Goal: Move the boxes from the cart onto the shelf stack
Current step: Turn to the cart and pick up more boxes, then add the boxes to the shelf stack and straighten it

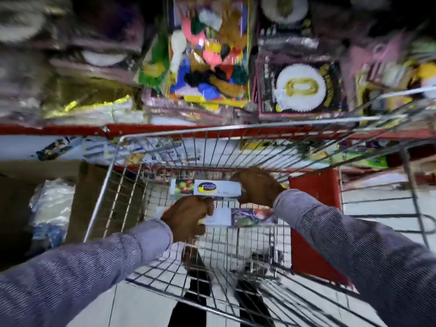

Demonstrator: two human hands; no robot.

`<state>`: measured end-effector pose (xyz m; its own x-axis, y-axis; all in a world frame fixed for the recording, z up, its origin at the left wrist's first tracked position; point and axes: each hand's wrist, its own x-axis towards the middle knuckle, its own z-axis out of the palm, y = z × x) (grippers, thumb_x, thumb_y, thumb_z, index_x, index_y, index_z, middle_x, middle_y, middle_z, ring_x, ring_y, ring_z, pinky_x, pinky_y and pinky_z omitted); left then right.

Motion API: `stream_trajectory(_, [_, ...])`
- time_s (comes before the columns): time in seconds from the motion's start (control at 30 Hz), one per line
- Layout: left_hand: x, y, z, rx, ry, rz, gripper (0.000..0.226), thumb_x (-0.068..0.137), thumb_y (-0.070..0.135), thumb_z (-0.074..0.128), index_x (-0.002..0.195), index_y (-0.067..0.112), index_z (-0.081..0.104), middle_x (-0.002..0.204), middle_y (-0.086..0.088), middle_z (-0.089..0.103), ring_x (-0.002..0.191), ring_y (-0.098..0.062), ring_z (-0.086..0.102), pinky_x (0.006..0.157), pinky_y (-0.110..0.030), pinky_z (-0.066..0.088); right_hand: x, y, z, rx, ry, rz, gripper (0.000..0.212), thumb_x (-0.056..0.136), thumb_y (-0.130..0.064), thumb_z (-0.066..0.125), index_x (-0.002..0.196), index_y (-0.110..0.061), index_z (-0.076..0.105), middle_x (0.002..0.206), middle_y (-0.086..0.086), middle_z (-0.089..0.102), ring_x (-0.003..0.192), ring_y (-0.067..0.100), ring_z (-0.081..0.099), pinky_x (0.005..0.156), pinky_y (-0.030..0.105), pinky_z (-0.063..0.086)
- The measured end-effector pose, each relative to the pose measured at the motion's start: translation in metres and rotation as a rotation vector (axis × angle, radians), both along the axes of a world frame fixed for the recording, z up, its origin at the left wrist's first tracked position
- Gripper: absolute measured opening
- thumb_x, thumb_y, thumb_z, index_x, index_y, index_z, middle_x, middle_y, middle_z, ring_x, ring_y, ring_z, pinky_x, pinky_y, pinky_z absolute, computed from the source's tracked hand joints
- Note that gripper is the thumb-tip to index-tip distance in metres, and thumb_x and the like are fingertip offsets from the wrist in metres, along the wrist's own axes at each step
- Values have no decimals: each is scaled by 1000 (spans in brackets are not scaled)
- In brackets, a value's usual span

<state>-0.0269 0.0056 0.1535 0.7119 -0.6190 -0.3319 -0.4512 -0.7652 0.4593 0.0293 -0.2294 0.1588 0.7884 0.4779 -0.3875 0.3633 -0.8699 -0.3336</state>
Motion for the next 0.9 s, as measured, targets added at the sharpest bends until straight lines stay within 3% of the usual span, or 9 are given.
stream_trajectory(0.13, [15,8,80,-151,-94,81,53,54,18,82,103,23,61,107,2,67,98,-16,60,82,-20,47,25,-2,85,-9,-122,83,50,67,-44,78,108,-19,66,104,12,71,100,32,63,83,36,49])
stream_trajectory(0.23, [32,7,148,-144,-187,102,56,52,28,79,106,31,62,109,9,67,101,-9,60,85,-9,41,43,-1,180,-36,-222,125,54,68,-43,79,115,-20,65,109,13,71,104,32,61,85,36,48])
stream_trajectory(0.3, [47,8,180,-130,-285,114,59,51,33,79,108,34,63,110,12,68,102,-5,59,87,3,29,54,1,232,-35,-294,148,49,67,-42,80,111,-22,68,103,9,73,98,30,64,77,32,47])
stream_trajectory(0.4, [65,0,248,-115,-404,125,63,52,37,80,113,37,63,117,15,66,109,-5,58,92,-11,41,69,-5,307,-30,-360,126,47,66,-38,82,107,-20,70,97,6,76,88,25,68,65,24,40])
stream_trajectory(0.47, [73,-6,284,-138,-434,127,61,53,44,77,112,32,66,116,15,68,109,-6,59,93,-20,46,78,-11,347,-49,-430,114,46,63,-38,82,105,-21,71,90,6,77,79,24,69,60,25,43])
stream_trajectory(0.6, [96,-11,331,-179,-502,133,60,56,43,81,114,36,64,116,14,65,111,-6,55,91,-9,41,94,-23,410,-58,-522,96,36,61,-32,81,95,-21,72,80,7,75,68,24,63,61,29,47])
stream_trajectory(0.7, [113,-17,361,-188,-554,130,56,60,46,76,113,38,61,117,16,64,109,-5,56,93,-21,48,108,-34,438,-30,-570,68,32,66,-29,81,91,-15,69,82,11,72,68,21,54,62,27,36])
stream_trajectory(0.8, [128,-23,388,-212,-586,118,57,55,58,67,107,34,67,110,20,66,102,2,58,81,-5,44,123,-42,457,-1,-592,42,28,69,-26,81,87,-11,66,65,7,60,61,20,51,60,27,37])
stream_trajectory(0.9, [143,-27,406,-258,-657,102,56,53,53,67,104,31,68,105,12,72,98,-7,62,80,-18,47,146,-47,471,4,-601,-8,41,73,-27,81,102,-3,65,77,14,65,76,28,60,68,34,49])
